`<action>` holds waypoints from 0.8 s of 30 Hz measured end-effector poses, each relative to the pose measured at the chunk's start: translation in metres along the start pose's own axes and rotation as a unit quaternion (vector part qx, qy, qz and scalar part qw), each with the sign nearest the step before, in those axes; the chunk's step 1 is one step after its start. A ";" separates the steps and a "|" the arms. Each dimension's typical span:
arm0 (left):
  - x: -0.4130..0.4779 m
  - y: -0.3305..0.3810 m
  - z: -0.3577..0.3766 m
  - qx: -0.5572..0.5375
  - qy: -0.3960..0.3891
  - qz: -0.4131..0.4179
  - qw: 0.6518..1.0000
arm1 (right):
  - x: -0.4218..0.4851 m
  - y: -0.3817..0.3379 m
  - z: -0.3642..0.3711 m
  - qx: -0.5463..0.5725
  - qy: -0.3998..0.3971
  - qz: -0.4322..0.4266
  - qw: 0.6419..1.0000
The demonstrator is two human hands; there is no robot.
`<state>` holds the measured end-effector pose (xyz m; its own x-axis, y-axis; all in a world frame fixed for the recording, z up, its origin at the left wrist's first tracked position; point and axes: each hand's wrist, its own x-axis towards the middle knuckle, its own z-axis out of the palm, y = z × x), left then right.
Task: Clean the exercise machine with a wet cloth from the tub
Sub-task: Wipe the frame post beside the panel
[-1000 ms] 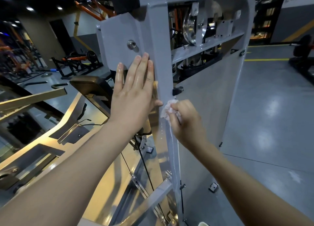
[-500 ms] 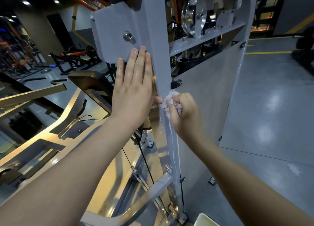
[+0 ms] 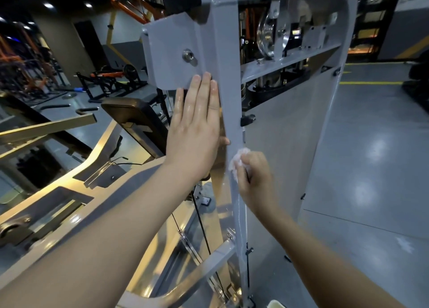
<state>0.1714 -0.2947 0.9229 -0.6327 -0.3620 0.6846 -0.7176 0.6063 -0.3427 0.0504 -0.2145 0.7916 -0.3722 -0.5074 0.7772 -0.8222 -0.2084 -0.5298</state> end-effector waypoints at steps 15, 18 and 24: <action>-0.027 0.023 0.022 -0.115 0.017 -0.028 0.993 | -0.056 0.033 0.002 0.035 -0.115 0.049 0.992; -0.027 0.020 0.023 -0.128 0.012 -0.015 0.992 | -0.035 0.032 -0.002 0.028 -0.137 0.078 0.987; -0.027 0.015 0.029 -0.119 -0.049 -0.001 0.992 | -0.017 0.006 0.002 0.064 -0.019 0.089 0.994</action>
<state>0.1695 -0.2968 0.8806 -0.6640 -0.4234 0.6163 -0.6382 0.7504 -0.1720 0.0529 -0.2084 0.7748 -0.4892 -0.5761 0.6549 -0.6819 -0.2155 -0.6990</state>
